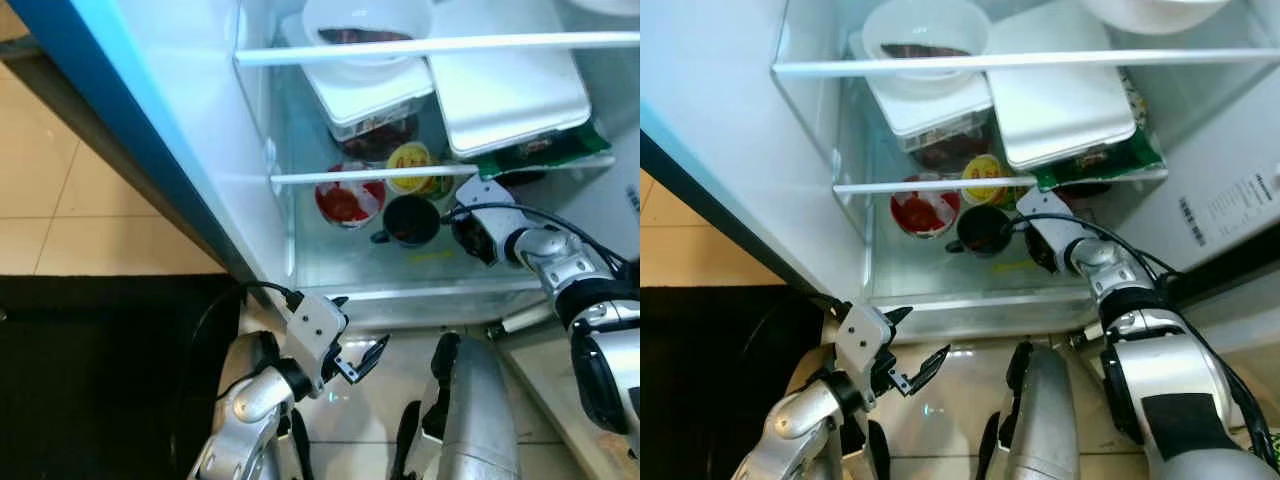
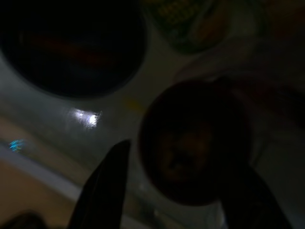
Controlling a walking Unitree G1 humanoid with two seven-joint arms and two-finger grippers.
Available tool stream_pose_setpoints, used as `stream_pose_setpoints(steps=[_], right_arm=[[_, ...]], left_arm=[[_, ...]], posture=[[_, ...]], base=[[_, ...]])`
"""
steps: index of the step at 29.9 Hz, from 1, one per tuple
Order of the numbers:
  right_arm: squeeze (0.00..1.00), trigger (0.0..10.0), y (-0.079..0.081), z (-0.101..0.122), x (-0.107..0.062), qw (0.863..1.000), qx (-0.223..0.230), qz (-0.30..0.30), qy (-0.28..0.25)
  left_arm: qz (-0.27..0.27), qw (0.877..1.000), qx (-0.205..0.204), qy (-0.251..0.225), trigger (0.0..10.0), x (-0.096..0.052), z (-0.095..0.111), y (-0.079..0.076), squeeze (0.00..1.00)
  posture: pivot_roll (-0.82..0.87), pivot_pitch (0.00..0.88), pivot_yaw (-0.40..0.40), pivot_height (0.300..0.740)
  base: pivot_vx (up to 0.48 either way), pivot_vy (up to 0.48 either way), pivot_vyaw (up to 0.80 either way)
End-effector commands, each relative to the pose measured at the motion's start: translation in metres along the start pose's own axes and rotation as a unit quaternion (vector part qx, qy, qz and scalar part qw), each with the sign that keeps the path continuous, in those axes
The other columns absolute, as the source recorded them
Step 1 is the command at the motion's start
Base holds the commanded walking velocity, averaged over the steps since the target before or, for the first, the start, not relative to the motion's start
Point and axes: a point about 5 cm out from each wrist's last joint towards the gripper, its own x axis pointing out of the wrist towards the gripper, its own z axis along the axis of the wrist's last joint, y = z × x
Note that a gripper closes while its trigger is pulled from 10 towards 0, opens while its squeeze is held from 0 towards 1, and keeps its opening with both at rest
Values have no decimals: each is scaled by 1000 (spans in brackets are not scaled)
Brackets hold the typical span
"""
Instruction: Restocking fridge
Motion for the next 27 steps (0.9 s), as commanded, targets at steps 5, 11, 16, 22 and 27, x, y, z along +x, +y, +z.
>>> stream_pose_setpoints(steps=[5, 11, 16, 22, 27], right_arm=[[0, 10000, 12, -19, -5, 996, 49, 69, -41], [0, 10000, 33, -36, -11, 979, 107, 142, -102], [0, 10000, 54, -51, -17, 964, 147, 162, -150], [0, 10000, 64, -54, -16, 958, 182, 134, -177], [0, 10000, 86, -63, -10, 939, 274, 120, -172]], left_arm=[[-4, 1000, -3, 10, 10000, 3, -12, 0, 0], [-3, 1000, -1, 21, 10000, 4, -25, 7, 0], [-20, 999, 5, 43, 10000, 2, -39, 6, 0], [-20, 998, 5, 54, 10000, 2, -47, 8, 0], [-10, 998, 0, 68, 10000, 0, -57, 10, 0]], posture=[[170, 190, -14, 405], [142, 126, -23, 405], [124, 100, -30, 405], [114, 78, -36, 405], [102, 50, -43, 405]], base=[[0, 0, 0], [0, 0, 0], [0, 0, 0], [0, 0, 0], [0, 0, 0]])
